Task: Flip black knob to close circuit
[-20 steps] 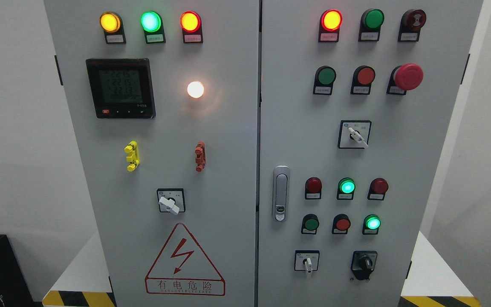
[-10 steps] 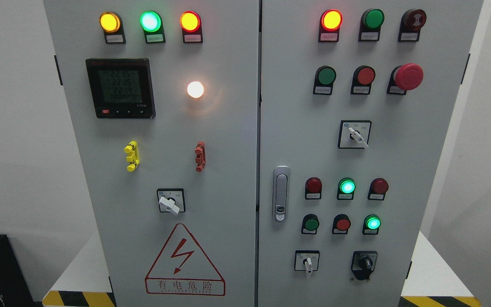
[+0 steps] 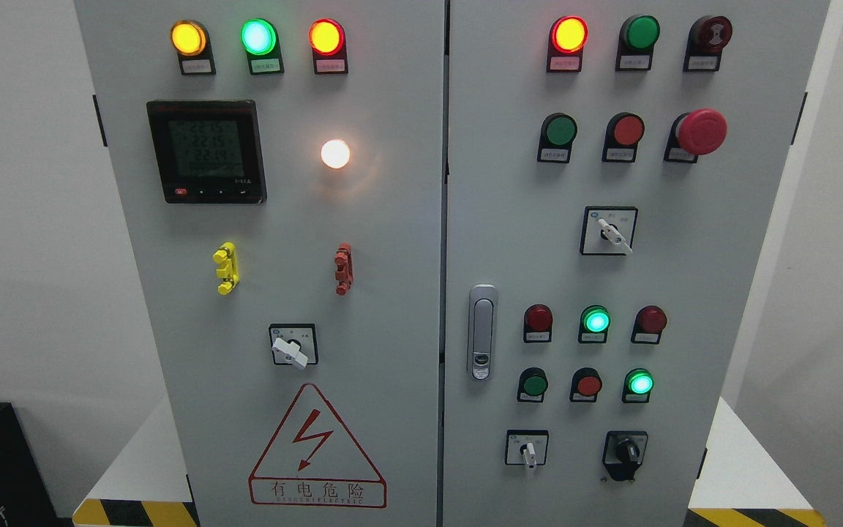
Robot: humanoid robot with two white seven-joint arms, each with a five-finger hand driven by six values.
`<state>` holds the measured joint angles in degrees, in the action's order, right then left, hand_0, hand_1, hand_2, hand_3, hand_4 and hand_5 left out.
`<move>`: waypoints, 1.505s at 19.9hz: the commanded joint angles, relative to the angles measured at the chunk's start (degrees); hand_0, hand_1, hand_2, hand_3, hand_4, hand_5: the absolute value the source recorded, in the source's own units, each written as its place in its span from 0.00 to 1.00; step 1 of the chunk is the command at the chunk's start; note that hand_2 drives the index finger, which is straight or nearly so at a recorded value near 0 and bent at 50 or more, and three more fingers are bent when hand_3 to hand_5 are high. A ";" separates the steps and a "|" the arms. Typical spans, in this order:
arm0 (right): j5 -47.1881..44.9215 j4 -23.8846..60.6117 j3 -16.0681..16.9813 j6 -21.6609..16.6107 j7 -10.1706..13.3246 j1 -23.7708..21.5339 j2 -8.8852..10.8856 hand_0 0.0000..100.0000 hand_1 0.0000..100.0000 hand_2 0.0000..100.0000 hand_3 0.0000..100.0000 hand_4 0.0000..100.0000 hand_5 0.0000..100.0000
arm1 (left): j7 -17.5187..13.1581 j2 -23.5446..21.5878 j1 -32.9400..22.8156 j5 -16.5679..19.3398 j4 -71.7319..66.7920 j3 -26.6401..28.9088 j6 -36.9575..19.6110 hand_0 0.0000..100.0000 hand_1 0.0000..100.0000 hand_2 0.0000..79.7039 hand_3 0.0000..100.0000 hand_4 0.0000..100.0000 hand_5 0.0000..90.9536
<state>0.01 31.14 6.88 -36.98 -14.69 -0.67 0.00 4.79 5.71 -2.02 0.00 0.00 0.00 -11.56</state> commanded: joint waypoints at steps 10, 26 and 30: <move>17.90 33.88 2.34 8.85 16.27 -3.72 0.79 0.00 0.07 0.63 0.79 0.63 0.54 | 0.04 0.00 0.00 1.23 -1.23 -1.14 0.05 0.00 0.00 0.00 0.00 0.00 0.00; 44.28 61.57 6.39 24.05 11.53 -5.14 -2.55 0.00 0.00 0.79 0.95 0.76 0.75 | 0.04 0.00 0.00 1.23 -1.23 -1.14 0.05 0.00 0.00 0.00 0.00 0.00 0.00; 50.42 63.78 6.39 26.96 11.44 -3.56 -3.68 0.00 0.00 0.79 0.95 0.76 0.75 | 0.04 0.00 0.00 1.23 -1.23 -1.14 0.05 0.00 0.00 0.00 0.00 0.00 0.00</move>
<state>42.36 80.37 12.15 -12.07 -3.03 -5.45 -1.44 4.79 5.71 -2.02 0.00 0.00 0.00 -11.56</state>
